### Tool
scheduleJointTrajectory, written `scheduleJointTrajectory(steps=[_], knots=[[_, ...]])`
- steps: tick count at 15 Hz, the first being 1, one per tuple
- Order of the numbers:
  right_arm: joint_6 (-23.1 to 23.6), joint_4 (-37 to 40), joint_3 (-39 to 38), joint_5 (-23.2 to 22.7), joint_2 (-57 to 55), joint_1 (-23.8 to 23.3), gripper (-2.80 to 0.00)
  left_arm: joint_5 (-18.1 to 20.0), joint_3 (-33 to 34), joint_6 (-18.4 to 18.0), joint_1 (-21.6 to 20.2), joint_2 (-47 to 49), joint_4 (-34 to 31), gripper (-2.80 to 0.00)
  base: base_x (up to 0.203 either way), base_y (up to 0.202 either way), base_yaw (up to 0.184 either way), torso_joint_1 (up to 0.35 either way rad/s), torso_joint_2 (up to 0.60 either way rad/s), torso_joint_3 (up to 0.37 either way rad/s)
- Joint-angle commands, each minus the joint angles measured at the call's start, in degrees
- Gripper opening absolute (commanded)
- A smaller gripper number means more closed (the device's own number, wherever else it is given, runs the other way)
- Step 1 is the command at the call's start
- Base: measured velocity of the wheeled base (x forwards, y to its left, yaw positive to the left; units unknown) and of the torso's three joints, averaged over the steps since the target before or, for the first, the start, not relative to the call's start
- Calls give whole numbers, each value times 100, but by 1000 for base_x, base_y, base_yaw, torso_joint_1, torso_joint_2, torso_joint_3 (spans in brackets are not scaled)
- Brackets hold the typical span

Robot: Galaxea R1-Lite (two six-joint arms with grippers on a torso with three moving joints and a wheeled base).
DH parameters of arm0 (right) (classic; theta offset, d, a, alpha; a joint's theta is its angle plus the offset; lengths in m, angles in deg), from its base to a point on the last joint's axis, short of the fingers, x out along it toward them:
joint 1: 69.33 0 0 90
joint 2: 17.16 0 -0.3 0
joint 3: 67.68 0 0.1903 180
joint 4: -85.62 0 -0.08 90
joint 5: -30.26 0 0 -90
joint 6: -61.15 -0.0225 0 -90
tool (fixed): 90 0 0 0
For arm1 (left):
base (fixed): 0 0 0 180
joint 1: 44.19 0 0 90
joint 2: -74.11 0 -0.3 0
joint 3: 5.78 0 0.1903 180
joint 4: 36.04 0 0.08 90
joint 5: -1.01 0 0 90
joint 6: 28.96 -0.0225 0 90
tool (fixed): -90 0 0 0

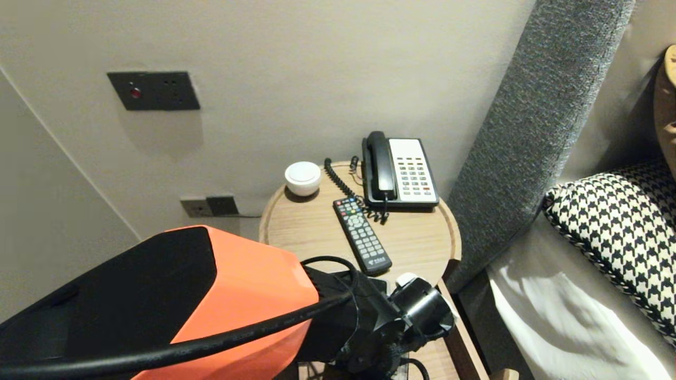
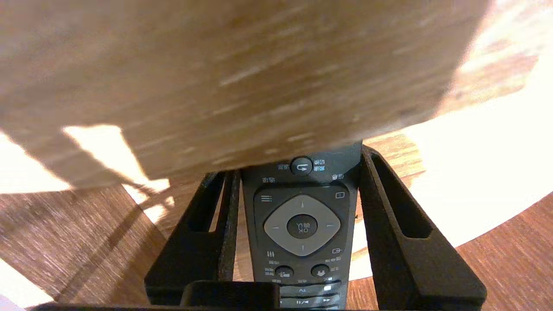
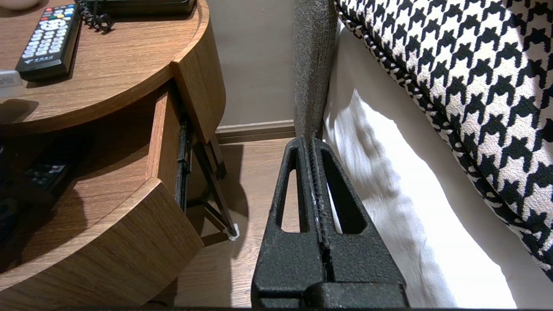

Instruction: Put the remote controls on the table in the drawer one by one

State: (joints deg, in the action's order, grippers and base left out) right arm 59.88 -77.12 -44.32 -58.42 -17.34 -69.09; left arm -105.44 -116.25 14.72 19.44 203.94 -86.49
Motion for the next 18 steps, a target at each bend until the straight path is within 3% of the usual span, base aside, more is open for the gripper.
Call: scheduleJointTrajectory(steps=[1, 18], knots=[[-1, -5, -229, 0, 1, 2, -280, -15, 9, 30, 0, 19, 53, -280, 0, 0, 0, 0, 0, 0], [-5, -5, -229, 0, 1, 2, -280, 2, 71, 0, -9, 253, 221, -280, 0, 0, 0, 0, 0, 0]])
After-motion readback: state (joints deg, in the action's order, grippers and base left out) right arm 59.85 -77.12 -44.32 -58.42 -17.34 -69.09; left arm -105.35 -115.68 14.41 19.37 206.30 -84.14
